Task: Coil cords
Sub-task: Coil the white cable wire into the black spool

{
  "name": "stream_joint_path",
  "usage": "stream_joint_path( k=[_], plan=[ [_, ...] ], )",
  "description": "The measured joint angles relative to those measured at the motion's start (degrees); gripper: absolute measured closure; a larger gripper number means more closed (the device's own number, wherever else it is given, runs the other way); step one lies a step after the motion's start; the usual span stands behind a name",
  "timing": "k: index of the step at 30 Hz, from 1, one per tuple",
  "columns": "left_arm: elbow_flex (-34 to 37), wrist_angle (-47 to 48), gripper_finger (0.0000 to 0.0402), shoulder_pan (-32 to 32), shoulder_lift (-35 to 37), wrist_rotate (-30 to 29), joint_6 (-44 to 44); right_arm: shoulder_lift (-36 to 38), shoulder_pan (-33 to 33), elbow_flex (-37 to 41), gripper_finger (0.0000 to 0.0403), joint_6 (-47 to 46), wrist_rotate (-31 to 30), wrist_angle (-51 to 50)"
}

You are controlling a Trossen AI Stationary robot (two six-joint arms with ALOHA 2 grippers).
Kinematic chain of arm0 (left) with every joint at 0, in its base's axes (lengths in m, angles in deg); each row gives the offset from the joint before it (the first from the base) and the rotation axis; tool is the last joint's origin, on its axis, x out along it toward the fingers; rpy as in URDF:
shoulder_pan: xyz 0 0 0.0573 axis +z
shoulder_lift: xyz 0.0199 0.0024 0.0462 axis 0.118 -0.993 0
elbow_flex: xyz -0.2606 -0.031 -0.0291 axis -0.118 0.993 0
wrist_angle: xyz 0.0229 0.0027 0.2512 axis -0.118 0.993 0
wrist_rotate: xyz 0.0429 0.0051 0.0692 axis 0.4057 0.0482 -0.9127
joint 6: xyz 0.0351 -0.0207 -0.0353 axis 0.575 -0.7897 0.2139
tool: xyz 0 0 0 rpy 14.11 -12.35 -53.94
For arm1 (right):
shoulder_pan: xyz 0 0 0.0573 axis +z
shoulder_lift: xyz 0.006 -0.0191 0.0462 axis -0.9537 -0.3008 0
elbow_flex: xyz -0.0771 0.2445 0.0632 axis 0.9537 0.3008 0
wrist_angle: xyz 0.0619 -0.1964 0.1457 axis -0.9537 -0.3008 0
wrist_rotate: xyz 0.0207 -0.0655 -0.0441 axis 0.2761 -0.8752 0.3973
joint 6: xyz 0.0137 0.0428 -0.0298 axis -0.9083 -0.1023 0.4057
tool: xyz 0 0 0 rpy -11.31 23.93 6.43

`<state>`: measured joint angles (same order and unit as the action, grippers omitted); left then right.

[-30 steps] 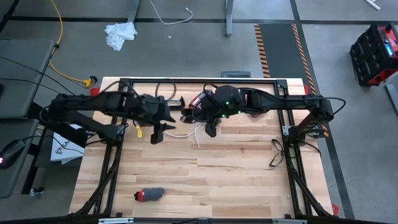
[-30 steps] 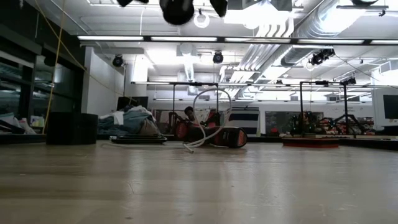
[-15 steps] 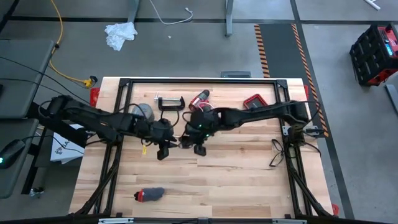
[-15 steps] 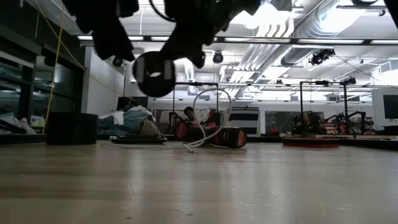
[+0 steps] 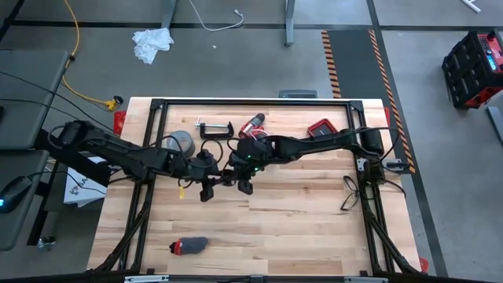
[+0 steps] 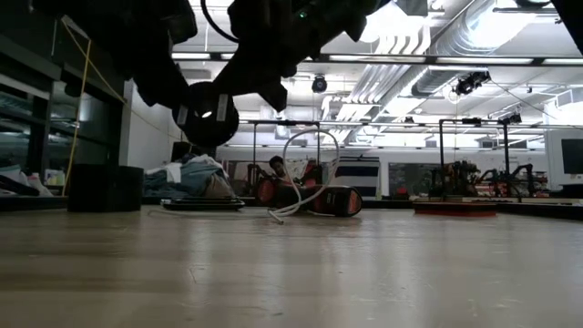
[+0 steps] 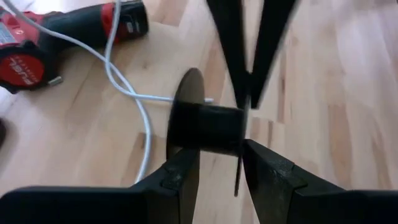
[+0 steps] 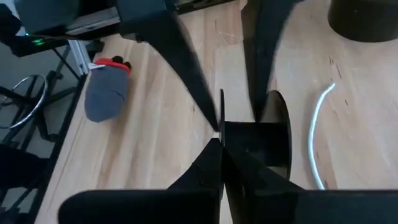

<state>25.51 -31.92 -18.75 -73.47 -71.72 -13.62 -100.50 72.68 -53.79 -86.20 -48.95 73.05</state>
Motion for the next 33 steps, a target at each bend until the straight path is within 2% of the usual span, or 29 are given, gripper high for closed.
stream_joint_path(
  k=[8, 10, 14, 23, 27, 30, 33],
  plan=[
    [0.0, -1.2, 0.0293, 1.8, -0.2, 5.4, 2.4, 0.0, -0.4, 0.0, 0.0403, -1.3, 0.2, 0.0],
    [0.0, -1.1, 0.0314, 1.8, -0.2, 5.3, 2.5, 0.2, -0.6, 0.0, 0.0403, -1.3, -0.2, 0.1],
    [0.0, -1.3, 0.0386, 1.9, -0.2, 6.1, 0.6, 0.9, -0.6, 0.1, 0.0403, -0.7, -3.0, 0.2],
    [-0.4, 2.9, 0.0399, 1.9, 0.6, 1.6, -1.1, 2.1, -1.4, -0.2, 0.0399, 0.4, -5.3, -3.4],
    [0.5, 9.2, 0.0400, 1.7, 0.3, -0.9, 0.3, 2.6, -2.1, 0.0, 0.0362, 0.5, -5.8, -9.9],
    [1.5, 8.7, 0.0400, 1.6, 0.8, -4.1, -2.2, 2.9, -3.2, 0.0, 0.0322, 2.1, -7.6, -17.1],
    [5.9, 6.6, 0.0401, 0.5, 1.5, -3.1, -5.8, 4.1, -4.6, 0.0, 0.0288, 7.1, -10.2, -22.2]
  ],
)
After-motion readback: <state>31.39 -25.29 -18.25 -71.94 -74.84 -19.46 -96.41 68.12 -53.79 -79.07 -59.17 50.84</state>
